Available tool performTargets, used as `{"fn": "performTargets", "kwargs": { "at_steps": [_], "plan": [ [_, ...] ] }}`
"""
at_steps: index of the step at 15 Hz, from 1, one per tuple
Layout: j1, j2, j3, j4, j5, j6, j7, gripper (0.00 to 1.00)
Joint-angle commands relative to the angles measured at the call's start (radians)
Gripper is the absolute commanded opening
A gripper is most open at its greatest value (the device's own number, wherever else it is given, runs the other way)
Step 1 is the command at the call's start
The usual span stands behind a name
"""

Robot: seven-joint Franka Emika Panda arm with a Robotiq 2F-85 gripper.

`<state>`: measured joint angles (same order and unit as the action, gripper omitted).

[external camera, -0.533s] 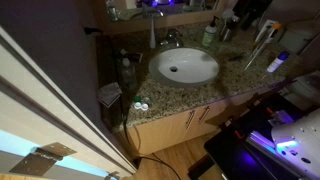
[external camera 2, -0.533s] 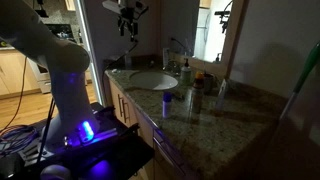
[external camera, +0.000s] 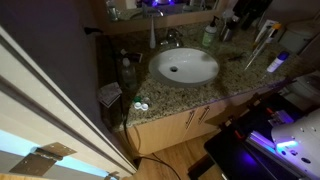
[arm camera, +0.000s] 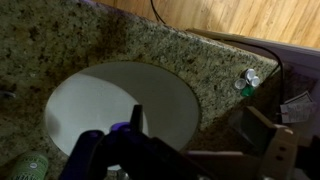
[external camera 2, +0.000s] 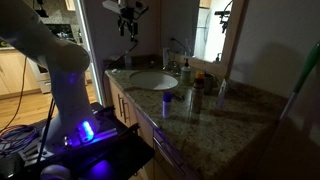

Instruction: Open the tap, wet the toothbrush, put it back and close the tap

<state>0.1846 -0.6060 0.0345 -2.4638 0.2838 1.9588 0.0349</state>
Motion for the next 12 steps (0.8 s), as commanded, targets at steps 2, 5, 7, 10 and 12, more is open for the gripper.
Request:
{"fn": "performTargets", "kwargs": {
  "at_steps": [2,5,7,10,12],
  "plan": [
    [-0.025,0.0,0.021,0.006,-0.001,-0.015,0.004,1.0],
    [-0.031,-0.004,0.03,-0.002,0.002,0.008,0.03,1.0],
    [-0.034,-0.006,0.036,-0.006,-0.001,0.025,0.037,1.0],
    [-0.033,-0.006,0.031,0.016,-0.01,-0.008,0.043,1.0],
    [-0.036,-0.022,0.031,0.041,-0.011,-0.025,0.051,1.0]
  ]
}}
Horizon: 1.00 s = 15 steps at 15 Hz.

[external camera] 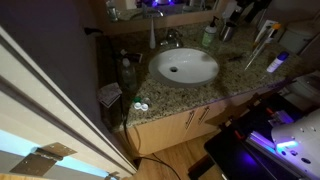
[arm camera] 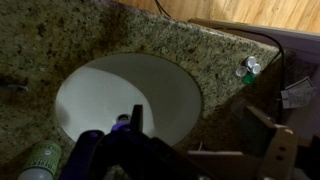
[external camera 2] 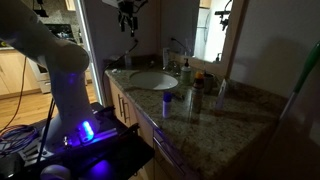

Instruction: Open the tap, wet the toothbrush, put it back and close the tap

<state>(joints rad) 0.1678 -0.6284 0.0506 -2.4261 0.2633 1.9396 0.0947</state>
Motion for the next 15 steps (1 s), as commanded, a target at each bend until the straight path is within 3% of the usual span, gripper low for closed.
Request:
{"fn": "performTargets", "kwargs": {
  "at_steps": [1,2,7,9,11,15],
  "plan": [
    [-0.019,0.001,0.015,-0.001,0.01,-0.006,-0.009,1.0],
    [-0.019,0.007,0.016,-0.005,0.01,-0.005,-0.009,1.0],
    [-0.096,0.01,0.105,0.061,-0.157,-0.197,0.226,1.0],
    [-0.095,0.016,0.112,0.08,-0.166,-0.244,0.246,1.0],
    [-0.08,0.008,0.096,0.067,-0.095,-0.21,0.251,1.0],
    [-0.084,0.002,0.106,0.061,-0.103,-0.21,0.241,1.0]
  ]
}}
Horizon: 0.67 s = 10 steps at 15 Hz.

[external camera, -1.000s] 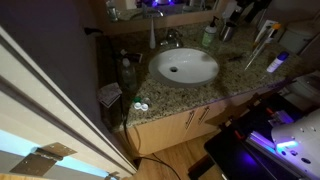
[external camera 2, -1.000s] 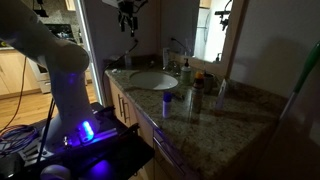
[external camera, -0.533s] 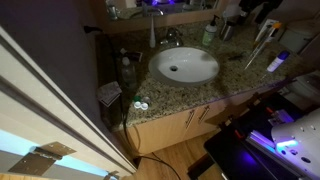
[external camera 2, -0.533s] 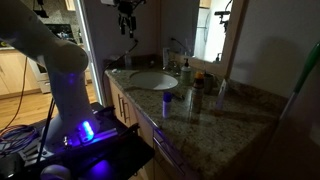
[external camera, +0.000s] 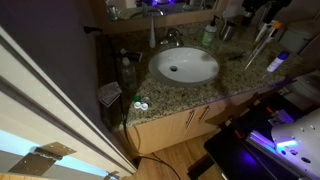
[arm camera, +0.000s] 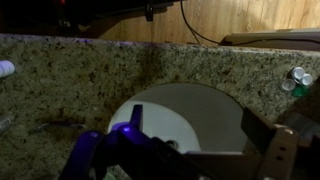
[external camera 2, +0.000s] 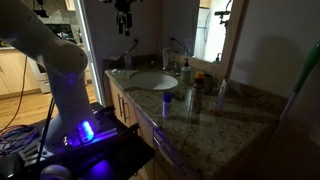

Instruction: Open the tap, wet the toothbrush, put it back and close the tap

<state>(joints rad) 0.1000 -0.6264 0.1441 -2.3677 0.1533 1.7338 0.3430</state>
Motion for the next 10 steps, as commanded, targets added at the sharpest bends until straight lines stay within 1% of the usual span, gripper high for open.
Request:
{"fn": "performTargets", "kwargs": {
  "at_steps": [1,2,4,7,8,9,10],
  "plan": [
    [-0.028,0.072,0.032,0.033,-0.021,-0.033,0.018,1.0],
    [-0.046,0.156,0.055,0.052,-0.05,0.004,0.05,1.0],
    [-0.056,0.256,0.075,0.069,-0.093,0.099,0.082,1.0],
    [-0.056,0.421,0.074,0.147,-0.142,0.225,0.121,1.0],
    [-0.051,0.454,0.06,0.176,-0.145,0.24,0.127,1.0],
    [-0.043,0.471,0.044,0.201,-0.123,0.233,0.128,1.0],
    [-0.027,0.408,0.046,0.123,-0.128,0.241,0.122,1.0]
  ]
}}
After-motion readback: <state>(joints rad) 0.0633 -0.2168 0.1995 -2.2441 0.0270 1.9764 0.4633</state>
